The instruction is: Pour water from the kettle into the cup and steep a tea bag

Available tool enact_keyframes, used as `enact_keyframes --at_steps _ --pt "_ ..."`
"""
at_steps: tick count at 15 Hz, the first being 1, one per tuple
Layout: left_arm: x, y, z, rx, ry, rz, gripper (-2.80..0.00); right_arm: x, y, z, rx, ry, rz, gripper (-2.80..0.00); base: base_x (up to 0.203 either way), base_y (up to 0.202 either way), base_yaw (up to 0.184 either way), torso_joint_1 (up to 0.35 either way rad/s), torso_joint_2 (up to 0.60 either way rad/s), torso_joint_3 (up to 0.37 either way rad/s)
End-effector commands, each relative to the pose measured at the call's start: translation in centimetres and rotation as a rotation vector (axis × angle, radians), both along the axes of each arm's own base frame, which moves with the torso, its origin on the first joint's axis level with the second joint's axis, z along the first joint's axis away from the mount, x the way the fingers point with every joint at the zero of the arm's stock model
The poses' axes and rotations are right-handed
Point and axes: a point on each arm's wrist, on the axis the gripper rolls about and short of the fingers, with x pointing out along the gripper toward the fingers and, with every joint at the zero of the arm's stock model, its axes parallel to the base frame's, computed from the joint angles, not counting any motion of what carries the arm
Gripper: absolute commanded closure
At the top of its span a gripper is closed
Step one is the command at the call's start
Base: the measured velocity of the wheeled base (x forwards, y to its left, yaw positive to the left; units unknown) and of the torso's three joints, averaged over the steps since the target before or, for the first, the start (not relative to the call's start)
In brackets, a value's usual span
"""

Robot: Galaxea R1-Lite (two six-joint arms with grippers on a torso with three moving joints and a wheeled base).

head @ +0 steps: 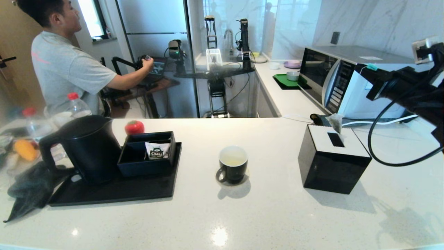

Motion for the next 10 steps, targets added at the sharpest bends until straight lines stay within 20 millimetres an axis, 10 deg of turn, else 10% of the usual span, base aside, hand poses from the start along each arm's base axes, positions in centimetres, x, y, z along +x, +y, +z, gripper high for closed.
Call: enact_keyframes --at_steps 1,10 --pt "0.0 0.0 0.0 0.000 0.000 0.000 0.00 -0.8 0.0 -0.5 -0.002 0.017 0.000 0.00 0.000 0.000 0.000 0.000 0.00 0.000" --pt "0.0 0.0 0.0 0.001 0.000 0.000 0.00 -2.2 0.2 -3.2 -0.004 0.062 0.007 0.00 0.000 0.000 0.000 0.000 0.00 0.000"
